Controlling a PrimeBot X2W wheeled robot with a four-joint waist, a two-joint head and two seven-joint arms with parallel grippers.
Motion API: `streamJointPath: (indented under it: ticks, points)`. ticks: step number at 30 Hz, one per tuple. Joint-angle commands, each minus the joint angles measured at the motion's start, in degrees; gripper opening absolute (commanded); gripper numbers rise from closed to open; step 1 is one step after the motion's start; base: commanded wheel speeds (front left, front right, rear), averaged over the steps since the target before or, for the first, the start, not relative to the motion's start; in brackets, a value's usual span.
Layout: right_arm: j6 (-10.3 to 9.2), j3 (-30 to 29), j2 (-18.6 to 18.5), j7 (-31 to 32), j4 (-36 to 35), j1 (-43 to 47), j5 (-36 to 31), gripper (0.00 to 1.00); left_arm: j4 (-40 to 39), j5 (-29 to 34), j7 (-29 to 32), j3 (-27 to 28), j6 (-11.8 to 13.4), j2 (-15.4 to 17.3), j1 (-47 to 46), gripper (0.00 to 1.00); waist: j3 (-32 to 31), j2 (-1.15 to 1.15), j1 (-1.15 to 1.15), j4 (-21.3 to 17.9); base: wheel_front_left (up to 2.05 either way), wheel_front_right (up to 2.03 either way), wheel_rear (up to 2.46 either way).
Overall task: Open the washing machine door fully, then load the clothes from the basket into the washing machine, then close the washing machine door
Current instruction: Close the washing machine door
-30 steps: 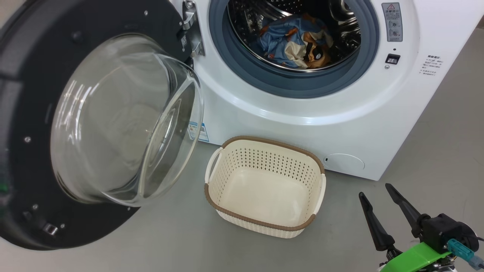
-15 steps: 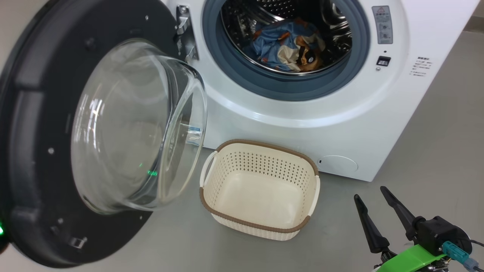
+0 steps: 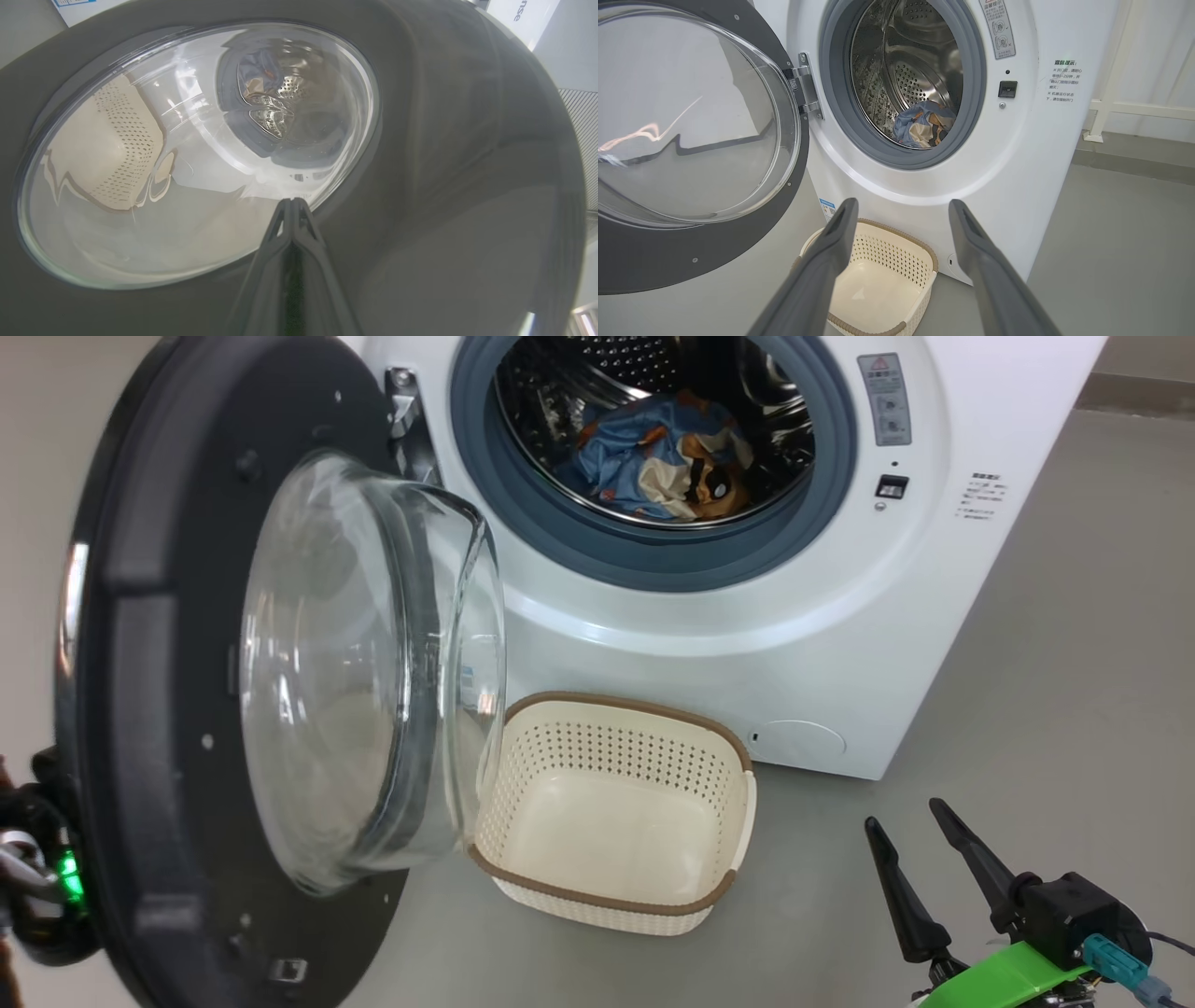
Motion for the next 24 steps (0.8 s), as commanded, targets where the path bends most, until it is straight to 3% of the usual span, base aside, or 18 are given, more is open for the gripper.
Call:
streamJointPath:
  ticks: [1, 9, 24]
  points:
    - [0.09, 1.07, -0.18, -0.28, -1.22, -0.25, -0.17, 1.0, -2.85, -1.37, 0.93, 0.59, 0.36, 0.71, -0.45, 0.0, -0.05, 0.0, 0.0, -0.76, 0.0, 0.0, 0.0]
    - [0.09, 0.82, 0.3, -0.28, -1.28, -0.44, -0.13, 1.0, -5.76, -2.15, -0.61, -1.44, -0.19, -3.48, -1.17, 0.0, 0.24, 0.0, 0.0, -3.57, 0.0, 0.0, 0.0]
    - [0.09, 0.85, 1.09, -0.28, -1.1, -0.93, -0.1, 1.0, -4.11, -2.48, -5.07, -4.4, -3.49, -5.48, -3.64, 0.0, 0.06, 0.0, 0.0, -8.92, 0.0, 0.0, 0.0]
